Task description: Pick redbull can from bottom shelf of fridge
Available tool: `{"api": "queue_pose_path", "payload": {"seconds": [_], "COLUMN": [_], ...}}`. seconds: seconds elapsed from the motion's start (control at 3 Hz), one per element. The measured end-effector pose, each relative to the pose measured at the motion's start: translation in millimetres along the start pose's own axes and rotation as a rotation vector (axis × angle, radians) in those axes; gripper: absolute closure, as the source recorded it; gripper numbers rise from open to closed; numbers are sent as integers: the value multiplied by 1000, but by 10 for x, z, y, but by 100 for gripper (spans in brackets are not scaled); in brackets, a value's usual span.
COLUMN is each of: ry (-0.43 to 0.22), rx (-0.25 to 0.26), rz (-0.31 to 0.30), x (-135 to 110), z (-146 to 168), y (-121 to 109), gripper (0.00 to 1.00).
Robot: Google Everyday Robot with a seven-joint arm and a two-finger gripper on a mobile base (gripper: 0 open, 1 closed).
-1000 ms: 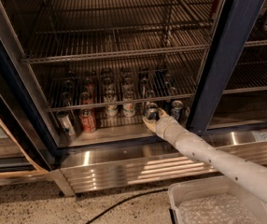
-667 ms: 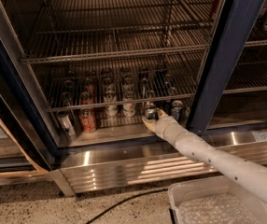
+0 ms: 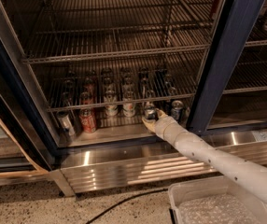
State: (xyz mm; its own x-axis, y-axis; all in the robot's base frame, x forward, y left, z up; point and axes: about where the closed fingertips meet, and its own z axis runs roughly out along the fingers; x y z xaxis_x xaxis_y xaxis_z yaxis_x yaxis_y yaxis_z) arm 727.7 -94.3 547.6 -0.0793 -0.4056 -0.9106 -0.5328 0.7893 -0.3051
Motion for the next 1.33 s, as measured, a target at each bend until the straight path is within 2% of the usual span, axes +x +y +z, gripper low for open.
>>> {"api": "queue_pose_path", "payload": {"seconds": [0.33,0.67,1.0,1.33], "ry": [-26,-82,-156,-188], "rx": [-13,-49,-92,-116], "rz": [13,78,127,148], "x": [-55,-287,-653,-879], "z": [-27,-149,-294,-391], "y": [24,72,142,188], "gripper": [100,100,100,100]}}
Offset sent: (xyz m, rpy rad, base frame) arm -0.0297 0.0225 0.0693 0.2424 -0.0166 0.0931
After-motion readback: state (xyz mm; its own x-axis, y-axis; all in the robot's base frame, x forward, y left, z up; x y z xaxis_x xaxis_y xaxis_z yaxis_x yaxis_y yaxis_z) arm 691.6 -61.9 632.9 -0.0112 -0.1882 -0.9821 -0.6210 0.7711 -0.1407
